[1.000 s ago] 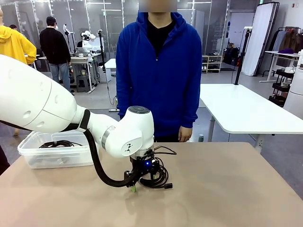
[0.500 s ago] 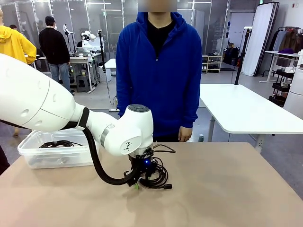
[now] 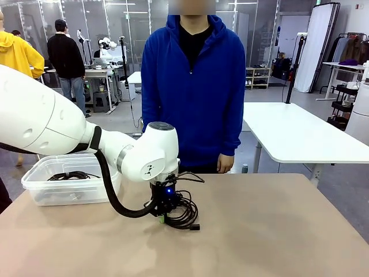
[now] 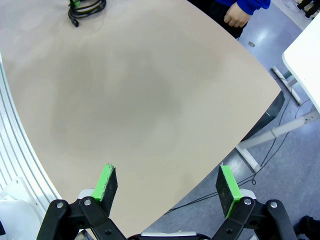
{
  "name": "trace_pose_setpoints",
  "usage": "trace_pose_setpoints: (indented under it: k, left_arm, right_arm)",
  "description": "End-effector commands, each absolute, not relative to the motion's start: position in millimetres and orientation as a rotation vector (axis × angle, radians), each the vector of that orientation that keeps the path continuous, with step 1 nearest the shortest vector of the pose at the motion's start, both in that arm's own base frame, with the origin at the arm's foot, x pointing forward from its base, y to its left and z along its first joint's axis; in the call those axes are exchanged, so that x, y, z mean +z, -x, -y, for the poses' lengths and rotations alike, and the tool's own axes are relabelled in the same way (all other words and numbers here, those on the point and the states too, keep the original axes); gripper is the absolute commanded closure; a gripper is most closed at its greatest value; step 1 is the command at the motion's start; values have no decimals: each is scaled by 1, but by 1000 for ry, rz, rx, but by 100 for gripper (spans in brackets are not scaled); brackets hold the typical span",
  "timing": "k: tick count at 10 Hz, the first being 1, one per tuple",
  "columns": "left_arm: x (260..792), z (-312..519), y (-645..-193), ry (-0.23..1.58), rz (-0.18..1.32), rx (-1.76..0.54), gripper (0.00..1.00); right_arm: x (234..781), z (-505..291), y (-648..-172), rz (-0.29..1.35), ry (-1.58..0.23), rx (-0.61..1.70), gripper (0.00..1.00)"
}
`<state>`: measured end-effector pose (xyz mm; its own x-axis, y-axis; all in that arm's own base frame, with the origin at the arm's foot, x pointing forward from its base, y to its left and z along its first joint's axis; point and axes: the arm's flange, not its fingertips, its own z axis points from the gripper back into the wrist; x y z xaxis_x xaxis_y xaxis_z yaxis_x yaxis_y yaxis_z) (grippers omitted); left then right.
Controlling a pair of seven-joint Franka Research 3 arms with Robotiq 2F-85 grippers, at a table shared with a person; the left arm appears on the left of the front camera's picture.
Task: Organize and store the cables.
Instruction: Place the USB Extension Cable into the Organizing box.
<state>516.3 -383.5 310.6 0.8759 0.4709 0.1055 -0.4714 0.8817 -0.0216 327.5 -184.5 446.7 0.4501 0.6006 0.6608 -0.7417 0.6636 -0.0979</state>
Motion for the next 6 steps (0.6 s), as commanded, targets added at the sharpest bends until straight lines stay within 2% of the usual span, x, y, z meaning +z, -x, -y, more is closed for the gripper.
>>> trace_pose_setpoints:
  k: [1,6]
  left_arm:
    - [315,389,-523,-54,96,457,100]
    - [352,390,-512,-40,102,382,100]
  right_arm:
    - [449,183,-327,720,-227,817,0]
    - [449,183,-327,720,-227,817,0]
